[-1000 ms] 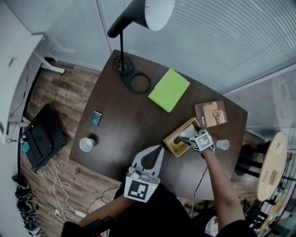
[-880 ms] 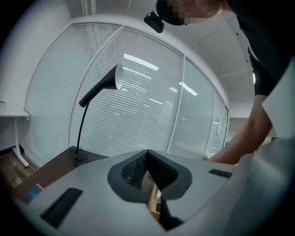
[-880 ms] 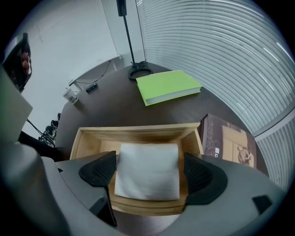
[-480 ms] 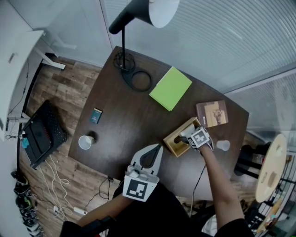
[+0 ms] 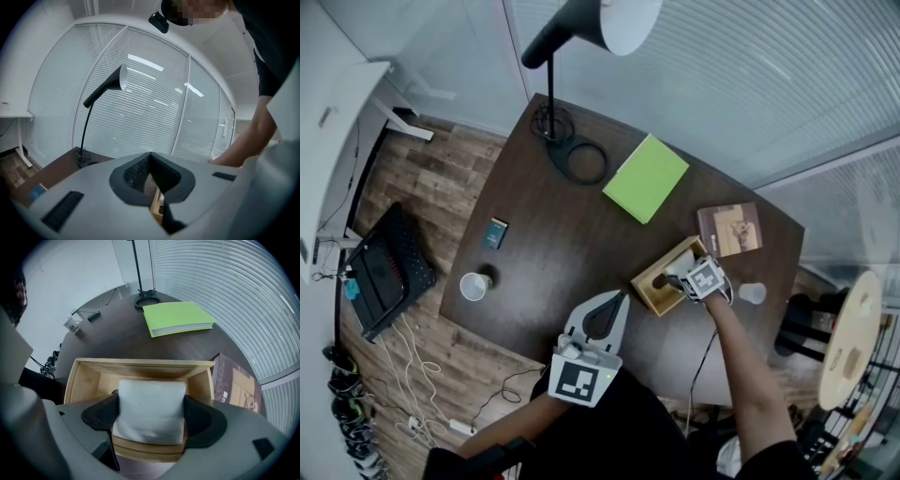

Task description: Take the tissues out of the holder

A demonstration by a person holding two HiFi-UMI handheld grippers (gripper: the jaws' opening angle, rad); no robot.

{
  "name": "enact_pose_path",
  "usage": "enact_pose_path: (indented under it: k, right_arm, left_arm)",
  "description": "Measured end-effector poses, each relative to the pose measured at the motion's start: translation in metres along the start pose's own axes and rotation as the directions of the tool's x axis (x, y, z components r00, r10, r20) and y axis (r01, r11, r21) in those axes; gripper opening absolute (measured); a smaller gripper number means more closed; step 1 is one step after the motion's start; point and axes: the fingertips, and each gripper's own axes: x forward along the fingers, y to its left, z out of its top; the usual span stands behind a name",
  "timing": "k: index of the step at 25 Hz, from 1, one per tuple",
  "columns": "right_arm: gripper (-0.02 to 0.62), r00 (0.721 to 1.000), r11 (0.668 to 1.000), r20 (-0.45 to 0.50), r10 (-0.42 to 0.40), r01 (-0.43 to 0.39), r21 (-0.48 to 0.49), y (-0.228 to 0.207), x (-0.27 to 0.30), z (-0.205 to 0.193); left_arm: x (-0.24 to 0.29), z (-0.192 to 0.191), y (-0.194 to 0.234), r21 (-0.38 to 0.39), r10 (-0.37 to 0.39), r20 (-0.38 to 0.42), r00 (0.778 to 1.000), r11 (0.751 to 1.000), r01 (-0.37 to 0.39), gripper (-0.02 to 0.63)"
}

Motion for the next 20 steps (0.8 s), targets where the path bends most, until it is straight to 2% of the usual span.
enact_pose_path:
  k: [3, 7, 13, 20]
  right_arm:
    - [0.428, 0.999, 1.000, 0.037, 0.001, -0.001, 0.000, 0.003, -0.004, 0.006]
    - [0.423, 1.000, 1.000, 0.031, 0.006, -0.006, 0.009, 0.008, -0.013, 0.006]
    - [0.420, 0.997, 1.000, 0.078, -0.009, 0.007, 0.025, 0.017, -0.033, 0.012]
    - [0.420, 0.975, 0.995, 0.218, -0.036, 0.014, 0.102, 0.026, -0.075, 0.020]
  left_arm:
    - [-0.002, -0.001, 0.001, -0.005, 0.003, -0.001, 1.000, 1.000, -0.003, -0.005]
    - [-0.004, -0.001, -0.003, -0.005, -0.002, -0.001, 1.000, 1.000, 0.002, -0.005]
    - [-0.006, -0.001, -0.008, -0.014, -0.008, 0.010, 1.000, 1.000, 0.008, -0.005]
    - [-0.005, 0.003, -0.023, -0.001, -0.044, 0.024, 0.999, 0.999, 0.044, -0.005]
